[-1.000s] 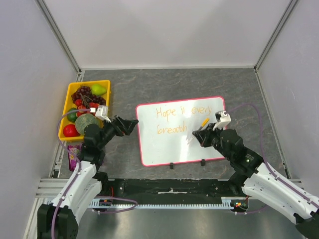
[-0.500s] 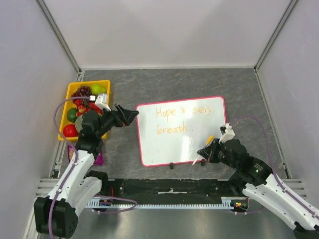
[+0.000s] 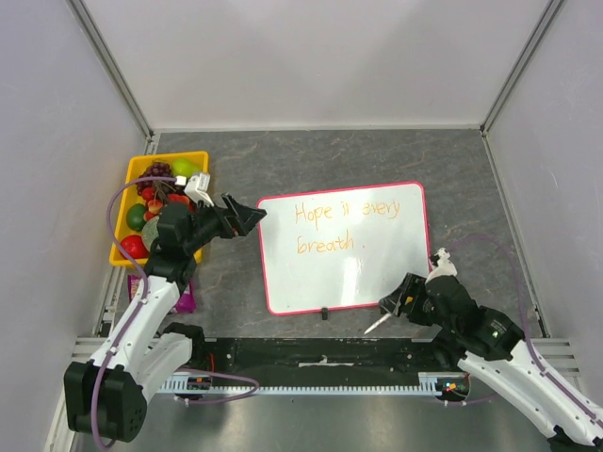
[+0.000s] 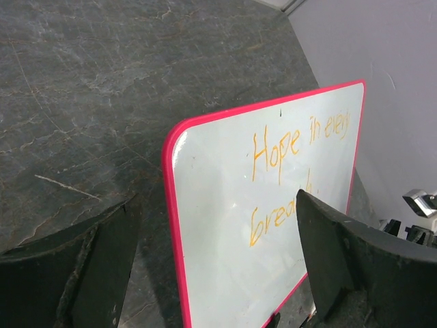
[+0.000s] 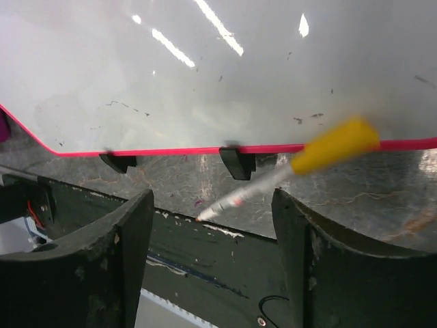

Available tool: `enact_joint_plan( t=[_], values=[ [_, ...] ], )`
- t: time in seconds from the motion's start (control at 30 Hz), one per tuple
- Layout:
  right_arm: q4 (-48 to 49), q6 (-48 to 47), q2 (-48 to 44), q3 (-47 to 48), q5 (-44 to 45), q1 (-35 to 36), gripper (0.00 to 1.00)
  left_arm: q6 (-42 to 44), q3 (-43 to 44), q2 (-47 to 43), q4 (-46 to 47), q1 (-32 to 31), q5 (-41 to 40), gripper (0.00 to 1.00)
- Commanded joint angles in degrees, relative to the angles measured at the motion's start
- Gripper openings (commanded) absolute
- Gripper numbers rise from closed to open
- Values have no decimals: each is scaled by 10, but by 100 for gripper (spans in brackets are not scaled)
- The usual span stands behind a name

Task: Write a sentence on the whiteboard
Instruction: Place the whiteboard marker at the center of the board, then reset both arms

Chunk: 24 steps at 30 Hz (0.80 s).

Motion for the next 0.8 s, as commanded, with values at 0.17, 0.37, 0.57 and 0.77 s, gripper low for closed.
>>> enact_joint_plan(
  t=[0.17,0.37,0.57,0.77],
  values=[
    [-12,-11,-2,81,85,0,98,13,12,4,27,-2,42,99],
    [37,-45,27,84,88,0,98,-7,6,19,47,-2,59,100],
    [86,-87,63,88,97,0,98,-2,10,29,20,-3,47,100],
    [137,-141,114,98,128,0,98,33,36,42,-80,-2,-23,100]
  ],
)
